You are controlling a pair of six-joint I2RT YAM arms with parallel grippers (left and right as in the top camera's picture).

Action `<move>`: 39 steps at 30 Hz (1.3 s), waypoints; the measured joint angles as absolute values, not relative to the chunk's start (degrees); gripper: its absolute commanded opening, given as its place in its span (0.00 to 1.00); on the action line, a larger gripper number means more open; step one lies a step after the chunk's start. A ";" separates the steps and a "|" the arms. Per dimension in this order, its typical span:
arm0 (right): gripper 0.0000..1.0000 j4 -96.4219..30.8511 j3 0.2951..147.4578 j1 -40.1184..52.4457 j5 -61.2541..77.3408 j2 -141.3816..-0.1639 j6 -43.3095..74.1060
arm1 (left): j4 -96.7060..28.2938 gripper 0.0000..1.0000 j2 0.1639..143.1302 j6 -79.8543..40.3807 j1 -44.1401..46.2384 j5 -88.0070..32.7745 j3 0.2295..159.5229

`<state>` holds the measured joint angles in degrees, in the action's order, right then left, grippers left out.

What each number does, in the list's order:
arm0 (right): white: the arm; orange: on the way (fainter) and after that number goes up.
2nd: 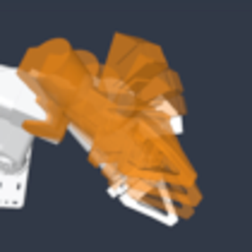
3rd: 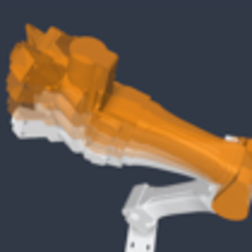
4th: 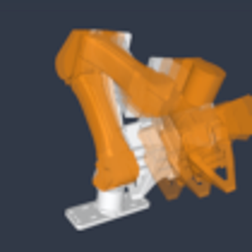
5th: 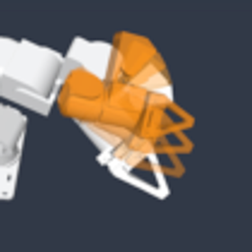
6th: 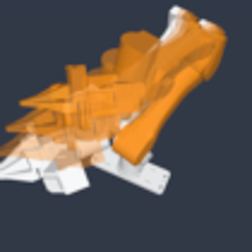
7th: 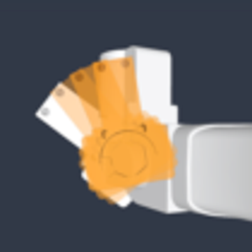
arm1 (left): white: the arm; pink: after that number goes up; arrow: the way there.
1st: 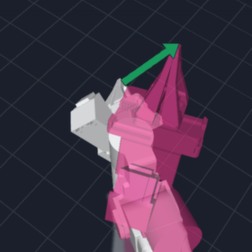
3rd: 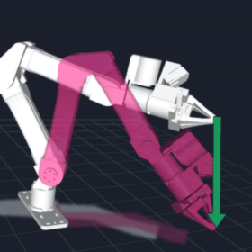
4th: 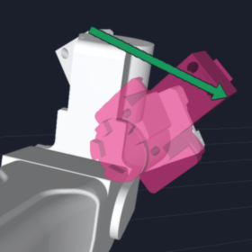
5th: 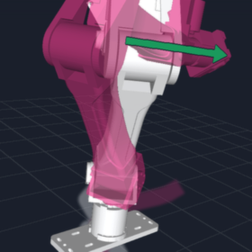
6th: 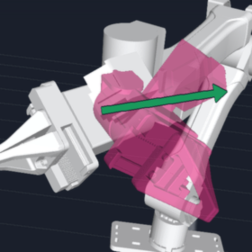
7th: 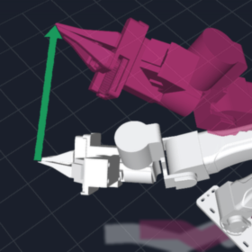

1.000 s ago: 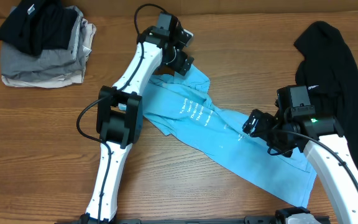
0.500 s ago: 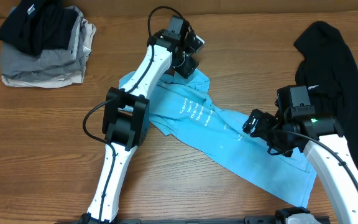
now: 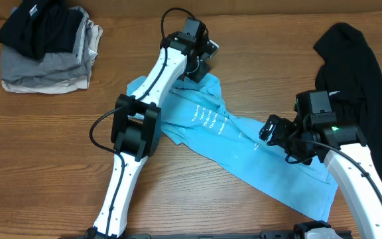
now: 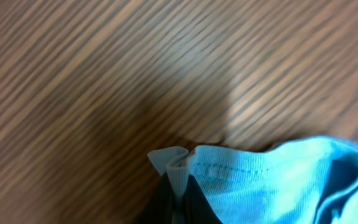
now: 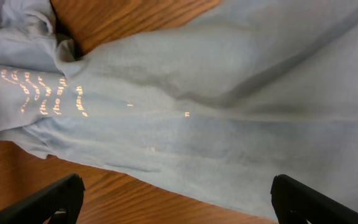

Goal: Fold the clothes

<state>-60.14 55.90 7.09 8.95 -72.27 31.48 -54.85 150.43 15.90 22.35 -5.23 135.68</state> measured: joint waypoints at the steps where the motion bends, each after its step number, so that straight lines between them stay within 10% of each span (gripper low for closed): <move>1: 0.97 -59.35 55.90 7.09 8.95 -72.27 31.42 | -56.47 0.04 150.45 15.11 21.98 -4.19 136.57; 39: 0.86 -56.25 55.86 6.79 -3.46 -87.90 30.55 | -69.28 0.04 125.69 12.19 17.17 -0.14 158.17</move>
<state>-56.25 55.86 6.79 -3.46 -87.90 30.55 -69.28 125.69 12.19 17.17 -0.14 158.17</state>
